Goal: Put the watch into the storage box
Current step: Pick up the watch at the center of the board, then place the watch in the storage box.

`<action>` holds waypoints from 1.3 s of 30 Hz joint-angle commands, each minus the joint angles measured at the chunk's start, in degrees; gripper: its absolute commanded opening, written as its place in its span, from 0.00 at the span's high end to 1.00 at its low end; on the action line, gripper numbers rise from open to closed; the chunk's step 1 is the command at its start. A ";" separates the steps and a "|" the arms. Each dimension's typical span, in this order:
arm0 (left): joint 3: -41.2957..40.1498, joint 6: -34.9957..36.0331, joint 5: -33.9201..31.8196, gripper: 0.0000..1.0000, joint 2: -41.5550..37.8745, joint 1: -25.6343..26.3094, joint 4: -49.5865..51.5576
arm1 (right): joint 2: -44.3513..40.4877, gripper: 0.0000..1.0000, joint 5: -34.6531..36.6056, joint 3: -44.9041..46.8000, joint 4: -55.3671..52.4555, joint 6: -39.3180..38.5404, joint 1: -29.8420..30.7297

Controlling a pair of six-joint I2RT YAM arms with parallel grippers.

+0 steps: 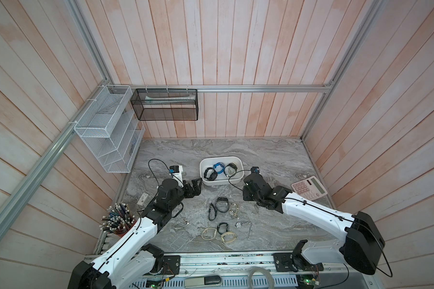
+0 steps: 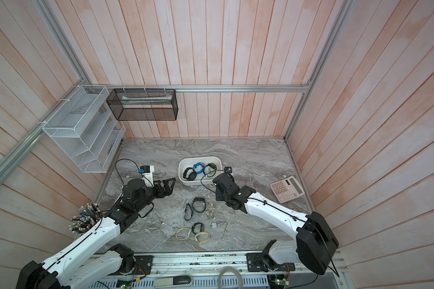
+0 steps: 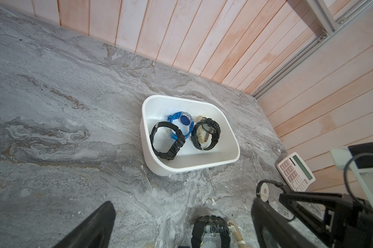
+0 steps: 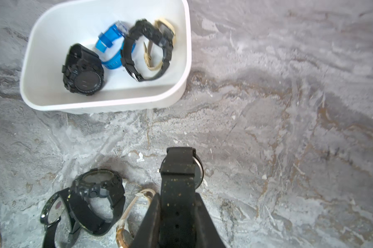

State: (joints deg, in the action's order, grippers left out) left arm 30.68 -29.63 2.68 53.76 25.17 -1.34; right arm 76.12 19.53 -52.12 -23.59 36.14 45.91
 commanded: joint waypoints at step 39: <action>-3.02 -4.52 -3.12 0.00 -4.11 -0.12 7.13 | 23.63 0.94 -13.54 -15.86 18.21 -23.40 -11.13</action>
State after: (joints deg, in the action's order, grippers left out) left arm 28.58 -33.63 0.97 49.45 25.17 5.23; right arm 98.15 5.89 -66.17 -7.05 13.61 35.51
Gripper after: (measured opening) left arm 0.996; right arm 0.228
